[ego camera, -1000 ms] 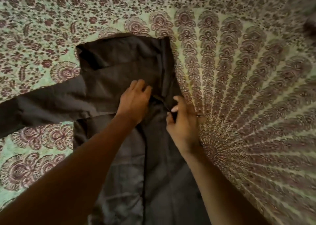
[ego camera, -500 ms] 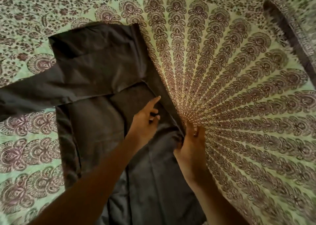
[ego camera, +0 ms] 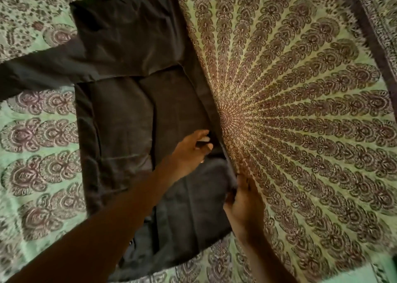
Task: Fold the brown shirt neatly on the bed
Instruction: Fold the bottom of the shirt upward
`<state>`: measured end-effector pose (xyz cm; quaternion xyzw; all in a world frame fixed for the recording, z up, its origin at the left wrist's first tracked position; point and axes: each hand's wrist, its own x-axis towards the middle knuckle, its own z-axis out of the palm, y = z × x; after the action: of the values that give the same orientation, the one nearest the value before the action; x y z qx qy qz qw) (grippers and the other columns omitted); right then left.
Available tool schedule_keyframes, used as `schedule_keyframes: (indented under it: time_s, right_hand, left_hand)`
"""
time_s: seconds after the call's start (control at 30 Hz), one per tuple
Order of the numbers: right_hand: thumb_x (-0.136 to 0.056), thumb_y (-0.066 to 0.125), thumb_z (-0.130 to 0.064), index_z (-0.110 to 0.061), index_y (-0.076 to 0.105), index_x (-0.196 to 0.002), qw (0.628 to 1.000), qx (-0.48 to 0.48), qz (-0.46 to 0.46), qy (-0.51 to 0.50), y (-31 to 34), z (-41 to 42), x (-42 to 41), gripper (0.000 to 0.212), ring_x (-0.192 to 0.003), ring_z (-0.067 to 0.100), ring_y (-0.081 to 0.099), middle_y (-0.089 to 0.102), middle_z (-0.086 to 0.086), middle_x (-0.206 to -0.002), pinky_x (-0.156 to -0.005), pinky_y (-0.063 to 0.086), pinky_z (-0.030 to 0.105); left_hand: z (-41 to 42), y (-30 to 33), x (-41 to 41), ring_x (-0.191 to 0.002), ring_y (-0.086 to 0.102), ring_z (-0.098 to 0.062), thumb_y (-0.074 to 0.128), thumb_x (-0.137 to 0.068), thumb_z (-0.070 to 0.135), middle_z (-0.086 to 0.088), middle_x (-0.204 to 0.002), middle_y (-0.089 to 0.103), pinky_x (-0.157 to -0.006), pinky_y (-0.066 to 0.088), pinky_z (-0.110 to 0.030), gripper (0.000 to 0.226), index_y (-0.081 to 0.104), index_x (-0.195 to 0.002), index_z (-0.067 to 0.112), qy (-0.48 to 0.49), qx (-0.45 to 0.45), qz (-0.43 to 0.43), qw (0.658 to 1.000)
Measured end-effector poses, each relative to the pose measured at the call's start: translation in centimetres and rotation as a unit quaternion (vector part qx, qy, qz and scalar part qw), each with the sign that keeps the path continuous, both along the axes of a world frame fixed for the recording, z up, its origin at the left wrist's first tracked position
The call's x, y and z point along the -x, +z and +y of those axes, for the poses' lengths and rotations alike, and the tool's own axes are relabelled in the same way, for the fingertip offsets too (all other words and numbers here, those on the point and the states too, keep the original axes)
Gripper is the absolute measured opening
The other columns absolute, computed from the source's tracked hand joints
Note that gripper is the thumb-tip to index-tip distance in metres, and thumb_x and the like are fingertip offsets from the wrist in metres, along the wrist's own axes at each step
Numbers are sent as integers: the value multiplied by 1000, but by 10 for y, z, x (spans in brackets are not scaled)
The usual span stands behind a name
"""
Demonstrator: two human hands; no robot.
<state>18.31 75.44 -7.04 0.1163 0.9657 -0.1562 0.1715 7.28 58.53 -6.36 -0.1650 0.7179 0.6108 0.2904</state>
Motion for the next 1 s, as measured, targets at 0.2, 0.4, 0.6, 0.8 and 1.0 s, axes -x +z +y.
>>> schedule_keyframes:
  time_s: [0.2,0.4,0.6,0.8,1.0]
  right_hand:
    - [-67,83,3,-7,69,-104,988,46,118,87,1,10,-38,41,-78,30,67,66,13,-104,-67,61,44]
    - [-86,77,-8,-12,63,-130,976,177,93,92,-4,18,-62,46,-102,24,65,56,11,-125,-79,64,36]
    - [-91,74,-24,-16,57,-134,989,134,63,14,-16,32,-66,47,-115,19,61,56,3,-127,-102,51,50]
    - [-83,81,-17,-21,58,-139,983,99,116,101,-17,38,-75,61,-89,22,68,69,5,-109,-84,58,44]
    - [-67,91,-16,-21,70,-124,963,21,161,214,-27,48,-87,61,-86,24,68,66,8,-100,-74,59,46]
  left_hand:
    - [26,9,-34,-119,63,-18,64,-101,29,-4,-133,64,-97,54,-44,41,54,-139,18,74,-23,-65,995]
    - [53,-6,-70,-103,71,-24,79,-88,9,-3,-109,72,-84,63,-44,36,61,-117,19,61,45,-58,995]
    - [63,-25,-95,-106,70,-26,73,-87,-6,-15,-119,69,-90,61,-53,55,53,-132,18,148,56,-17,987]
    - [54,-22,-117,-95,67,-9,76,-81,-5,5,-107,66,-79,58,-19,81,41,-143,34,94,150,67,982]
    - [44,-16,-126,-97,62,7,73,-78,-11,8,-110,66,-79,44,-1,88,47,-149,34,-9,210,177,962]
